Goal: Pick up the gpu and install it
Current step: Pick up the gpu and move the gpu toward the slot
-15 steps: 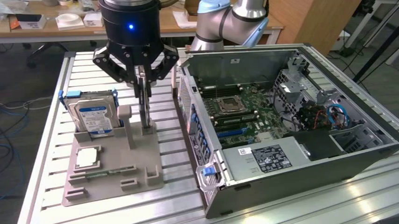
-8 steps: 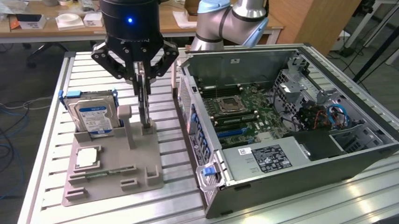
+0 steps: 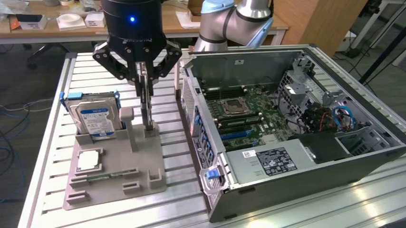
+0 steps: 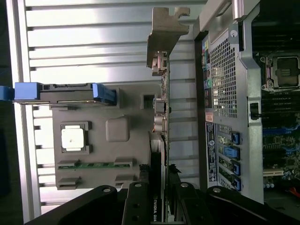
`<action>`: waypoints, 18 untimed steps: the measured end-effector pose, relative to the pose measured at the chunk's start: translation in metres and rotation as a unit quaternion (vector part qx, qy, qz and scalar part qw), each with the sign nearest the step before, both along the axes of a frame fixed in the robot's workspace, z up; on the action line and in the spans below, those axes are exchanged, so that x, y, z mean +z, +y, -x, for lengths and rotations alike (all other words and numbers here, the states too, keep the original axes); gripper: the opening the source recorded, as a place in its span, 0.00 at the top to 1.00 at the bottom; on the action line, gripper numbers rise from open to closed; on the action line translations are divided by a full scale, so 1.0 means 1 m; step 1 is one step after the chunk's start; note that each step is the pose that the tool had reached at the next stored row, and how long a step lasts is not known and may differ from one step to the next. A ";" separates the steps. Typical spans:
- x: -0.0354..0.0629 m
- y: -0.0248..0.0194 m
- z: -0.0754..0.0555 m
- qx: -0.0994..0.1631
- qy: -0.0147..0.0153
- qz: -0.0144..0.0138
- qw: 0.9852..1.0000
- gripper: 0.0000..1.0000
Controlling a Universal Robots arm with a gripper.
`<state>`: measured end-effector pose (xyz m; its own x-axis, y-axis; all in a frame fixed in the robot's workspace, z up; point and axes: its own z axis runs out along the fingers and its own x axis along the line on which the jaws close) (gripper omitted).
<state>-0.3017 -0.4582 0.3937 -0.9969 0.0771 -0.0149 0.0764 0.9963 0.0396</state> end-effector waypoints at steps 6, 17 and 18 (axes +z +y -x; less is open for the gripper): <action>0.0206 0.0000 0.000 0.000 0.000 -0.003 1.000 0.74; 0.0405 0.0000 -0.001 0.001 0.000 -0.004 1.000 0.74; 0.0405 0.0000 -0.002 0.001 0.001 -0.004 1.000 0.74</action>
<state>-0.2995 -0.4582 0.4342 -0.9970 0.0760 -0.0130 0.0753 0.9960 0.0479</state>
